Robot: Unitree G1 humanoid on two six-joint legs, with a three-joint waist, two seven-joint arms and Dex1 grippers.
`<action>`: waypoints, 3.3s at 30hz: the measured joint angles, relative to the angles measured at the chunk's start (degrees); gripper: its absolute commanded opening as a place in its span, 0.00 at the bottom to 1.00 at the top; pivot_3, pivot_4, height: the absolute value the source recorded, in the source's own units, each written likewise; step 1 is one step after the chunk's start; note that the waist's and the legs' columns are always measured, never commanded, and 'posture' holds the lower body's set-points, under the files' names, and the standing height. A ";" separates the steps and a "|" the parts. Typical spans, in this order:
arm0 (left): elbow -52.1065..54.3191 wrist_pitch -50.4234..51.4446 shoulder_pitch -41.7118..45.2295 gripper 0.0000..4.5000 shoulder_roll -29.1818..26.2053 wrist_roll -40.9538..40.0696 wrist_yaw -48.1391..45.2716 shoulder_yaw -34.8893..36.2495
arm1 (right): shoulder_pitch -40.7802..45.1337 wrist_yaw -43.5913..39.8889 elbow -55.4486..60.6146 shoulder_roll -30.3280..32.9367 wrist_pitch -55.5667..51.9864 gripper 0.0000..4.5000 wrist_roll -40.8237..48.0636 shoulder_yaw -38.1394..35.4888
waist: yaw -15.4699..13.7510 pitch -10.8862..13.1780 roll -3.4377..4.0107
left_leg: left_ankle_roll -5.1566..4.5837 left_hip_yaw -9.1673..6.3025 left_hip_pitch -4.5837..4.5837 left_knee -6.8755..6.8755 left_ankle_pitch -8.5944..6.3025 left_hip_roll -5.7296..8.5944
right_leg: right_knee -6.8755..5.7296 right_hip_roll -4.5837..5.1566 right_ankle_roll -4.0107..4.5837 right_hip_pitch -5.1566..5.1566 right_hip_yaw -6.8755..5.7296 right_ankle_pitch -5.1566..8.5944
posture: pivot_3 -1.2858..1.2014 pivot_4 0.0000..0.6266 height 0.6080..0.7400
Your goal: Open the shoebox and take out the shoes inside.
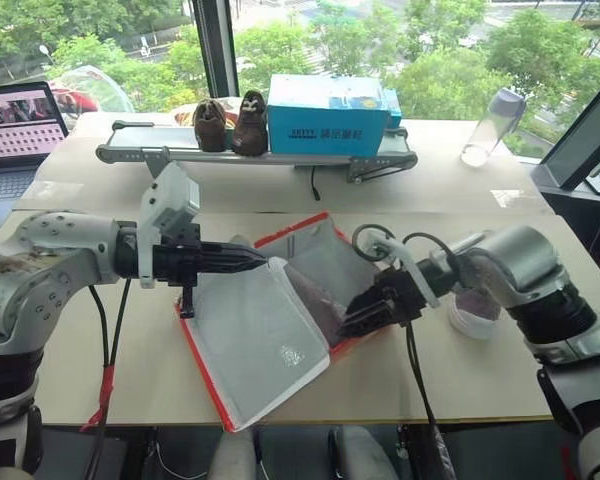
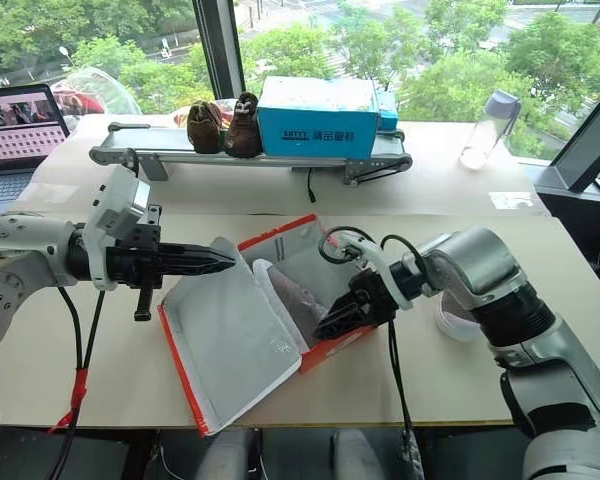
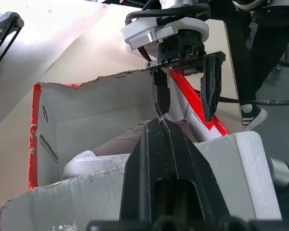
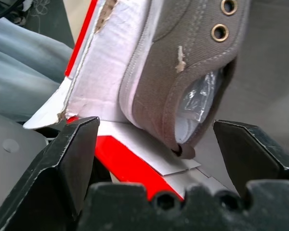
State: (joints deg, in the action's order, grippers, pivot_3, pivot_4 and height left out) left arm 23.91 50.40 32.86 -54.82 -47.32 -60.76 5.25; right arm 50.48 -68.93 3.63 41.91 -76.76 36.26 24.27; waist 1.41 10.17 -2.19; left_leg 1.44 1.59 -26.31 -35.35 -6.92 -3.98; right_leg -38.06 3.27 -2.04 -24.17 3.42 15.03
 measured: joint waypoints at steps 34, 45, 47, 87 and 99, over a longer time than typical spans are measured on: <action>-2.45 -1.48 1.90 0.00 -0.16 2.05 -1.67 -2.12 | 10.99 10.37 -4.01 -13.57 -10.38 0.01 8.95 -21.55 | 0.62 -0.12 -0.20 | 0.00 0.00 -0.03 0.11 0.00 -0.06 | 0.00 -0.09 0.06 -0.09 0.08 -0.05 | 0.52 0.24 1.00; -4.64 -1.97 4.62 0.00 0.55 4.33 -3.99 -4.07 | 11.92 20.37 -5.50 -19.15 -11.54 0.01 10.28 -31.33 | 0.73 -0.12 -0.20 | 0.00 0.00 -0.04 0.13 0.00 -0.05 | 0.00 -0.09 0.06 -0.10 0.08 -0.05 | 0.52 0.24 1.00; -4.65 -1.97 4.70 0.00 0.55 4.42 -4.15 -4.07 | 11.91 22.89 -6.44 -20.65 -9.90 0.01 9.89 -32.49 | 0.77 -0.12 -0.20 | 0.00 0.00 -0.04 0.14 0.00 -0.05 | 0.00 -0.09 0.06 -0.11 0.08 -0.05 | 0.52 0.24 1.00; -6.11 -3.14 5.53 0.00 2.62 6.49 -6.99 -5.92 | -1.04 -8.27 -21.05 13.31 35.79 0.01 -24.24 -4.74 | 0.19 0.12 0.14 | 0.00 0.09 -0.01 0.09 -0.01 0.03 | 0.04 -0.04 -0.16 -0.12 0.22 0.09 | 0.52 0.24 1.00; -6.12 -2.73 4.90 0.00 2.56 6.28 -6.17 -4.71 | 5.75 0.37 -20.73 9.23 26.42 0.88 -22.20 -13.80 | -0.72 0.14 0.15 | 0.00 0.11 -0.03 0.10 -0.01 0.07 | 0.05 0.01 -0.03 -0.11 0.19 0.01 | 0.52 0.24 1.00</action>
State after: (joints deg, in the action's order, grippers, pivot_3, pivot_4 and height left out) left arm 17.79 47.67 37.76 -52.26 -41.05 -66.93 0.55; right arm 56.22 -68.56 -17.10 51.14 -50.34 14.05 10.47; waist 0.69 10.31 -2.04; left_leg 1.44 1.70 -26.34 -35.25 -6.93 -3.90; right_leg -38.01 3.28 -2.07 -24.28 3.61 15.04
